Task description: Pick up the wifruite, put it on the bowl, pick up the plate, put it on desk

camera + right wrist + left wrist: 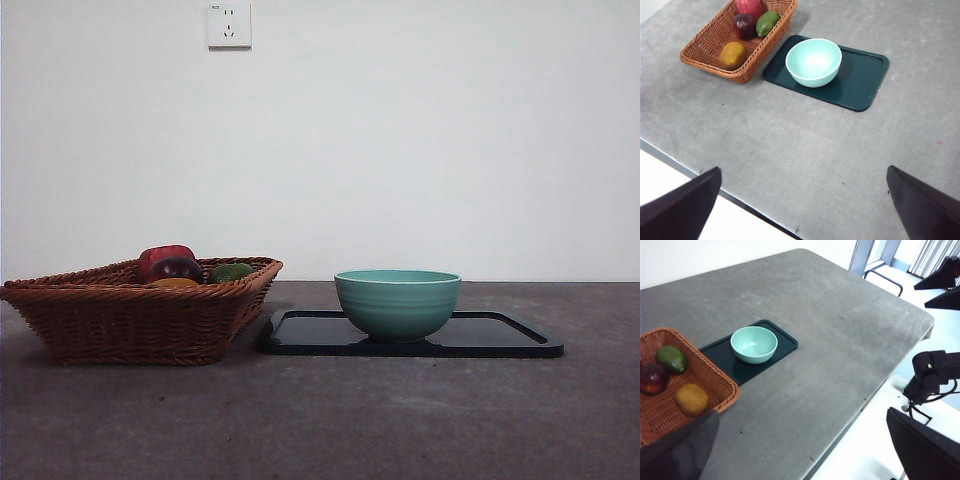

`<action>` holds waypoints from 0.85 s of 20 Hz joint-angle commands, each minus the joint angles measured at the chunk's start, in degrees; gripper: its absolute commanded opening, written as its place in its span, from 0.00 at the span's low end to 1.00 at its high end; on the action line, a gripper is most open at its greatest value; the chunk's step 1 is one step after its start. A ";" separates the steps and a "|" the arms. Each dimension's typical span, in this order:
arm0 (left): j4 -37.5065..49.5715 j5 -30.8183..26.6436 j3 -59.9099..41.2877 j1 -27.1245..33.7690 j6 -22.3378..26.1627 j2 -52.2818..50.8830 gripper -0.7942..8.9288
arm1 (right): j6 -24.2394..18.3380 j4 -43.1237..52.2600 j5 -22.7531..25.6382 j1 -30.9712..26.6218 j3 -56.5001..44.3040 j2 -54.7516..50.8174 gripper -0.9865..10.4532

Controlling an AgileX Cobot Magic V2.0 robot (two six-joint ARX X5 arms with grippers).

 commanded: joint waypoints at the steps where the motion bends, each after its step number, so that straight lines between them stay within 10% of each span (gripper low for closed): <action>1: 0.31 0.22 -0.50 -0.31 0.70 -0.83 0.66 | 0.59 -4.22 0.00 0.31 0.59 0.22 0.61; 17: 1.44 0.20 -1.81 -0.31 0.70 -1.40 0.66 | 4.74 -4.20 -0.24 0.31 0.59 21.99 0.61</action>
